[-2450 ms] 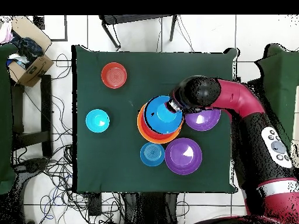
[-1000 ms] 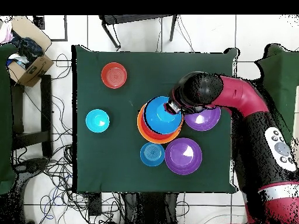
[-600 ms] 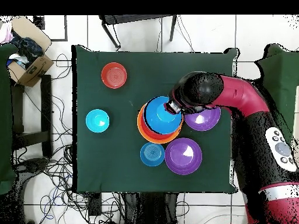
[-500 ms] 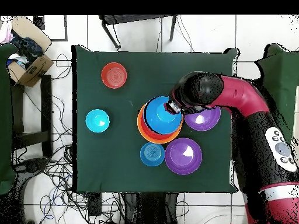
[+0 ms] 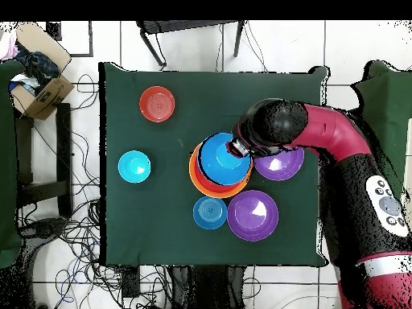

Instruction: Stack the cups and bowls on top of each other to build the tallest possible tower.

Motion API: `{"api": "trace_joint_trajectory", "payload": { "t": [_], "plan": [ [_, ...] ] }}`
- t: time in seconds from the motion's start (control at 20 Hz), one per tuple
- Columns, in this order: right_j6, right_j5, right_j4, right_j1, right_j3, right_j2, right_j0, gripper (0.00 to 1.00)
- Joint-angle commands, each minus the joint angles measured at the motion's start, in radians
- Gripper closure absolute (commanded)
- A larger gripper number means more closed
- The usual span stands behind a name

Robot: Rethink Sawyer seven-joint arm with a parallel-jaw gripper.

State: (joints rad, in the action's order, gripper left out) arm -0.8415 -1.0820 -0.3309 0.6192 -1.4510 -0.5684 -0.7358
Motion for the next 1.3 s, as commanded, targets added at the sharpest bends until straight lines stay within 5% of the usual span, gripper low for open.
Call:
{"api": "trace_joint_trajectory", "payload": {
  "t": [0.05,1.3],
  "plan": [
    [-0.054,-0.037,-0.031,-0.016,-0.007,0.028,0.04,0.0],
    [-0.045,-0.03,-0.038,-0.014,0.009,0.027,0.042,0.0]
  ]
}}
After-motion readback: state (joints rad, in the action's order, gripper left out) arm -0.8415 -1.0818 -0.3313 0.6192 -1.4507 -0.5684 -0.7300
